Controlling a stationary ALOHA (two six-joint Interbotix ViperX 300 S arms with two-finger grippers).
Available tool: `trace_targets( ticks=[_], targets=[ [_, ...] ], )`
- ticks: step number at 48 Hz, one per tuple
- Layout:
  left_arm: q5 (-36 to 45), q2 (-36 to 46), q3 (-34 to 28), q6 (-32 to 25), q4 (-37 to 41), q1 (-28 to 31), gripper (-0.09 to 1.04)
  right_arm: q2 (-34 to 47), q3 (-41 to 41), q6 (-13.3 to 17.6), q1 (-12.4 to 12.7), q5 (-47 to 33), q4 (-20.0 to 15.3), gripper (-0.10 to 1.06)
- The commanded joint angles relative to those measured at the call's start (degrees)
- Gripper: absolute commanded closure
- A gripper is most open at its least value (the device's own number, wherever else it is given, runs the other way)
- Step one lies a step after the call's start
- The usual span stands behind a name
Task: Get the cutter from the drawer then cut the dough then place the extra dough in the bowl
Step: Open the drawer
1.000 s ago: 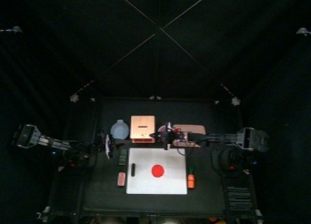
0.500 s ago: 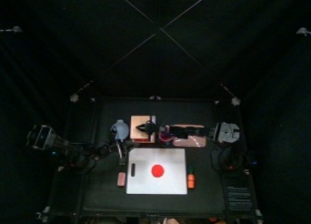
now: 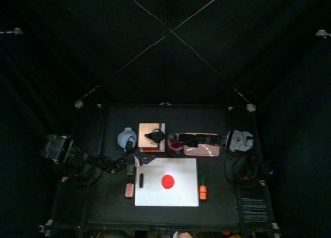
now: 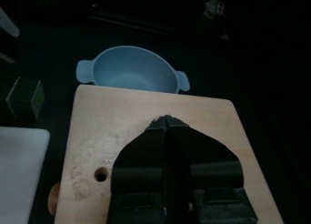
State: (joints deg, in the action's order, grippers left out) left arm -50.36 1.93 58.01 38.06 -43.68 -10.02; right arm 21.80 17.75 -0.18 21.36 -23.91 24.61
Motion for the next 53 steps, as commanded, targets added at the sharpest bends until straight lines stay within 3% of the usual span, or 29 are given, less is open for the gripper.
trace_targets(
  ticks=[1, 12, 33, 53],
  targets=[
    [0.0, -1.1, -2.1, 2.6, -2.9, -0.1, 0.0, -1.3, -0.3, 0.0, 0.1, 0.3, -0.1, 1.01],
    [2.5, -4.7, -3.0, 6.9, -12.7, 0.0, -0.05, -1.2, -0.8, -0.1, 0.0, 0.3, -0.1, 1.01],
    [2.2, -6.7, -3.1, 6.3, -12.7, 2.7, -0.04, -0.9, -1.0, 0.0, -0.2, 0.3, -0.4, 1.01],
    [2.6, -8.5, -3.4, 6.2, -13.1, 3.5, 0.14, -0.7, -1.4, 0.0, -0.1, 0.3, -0.4, 1.01]
  ],
)
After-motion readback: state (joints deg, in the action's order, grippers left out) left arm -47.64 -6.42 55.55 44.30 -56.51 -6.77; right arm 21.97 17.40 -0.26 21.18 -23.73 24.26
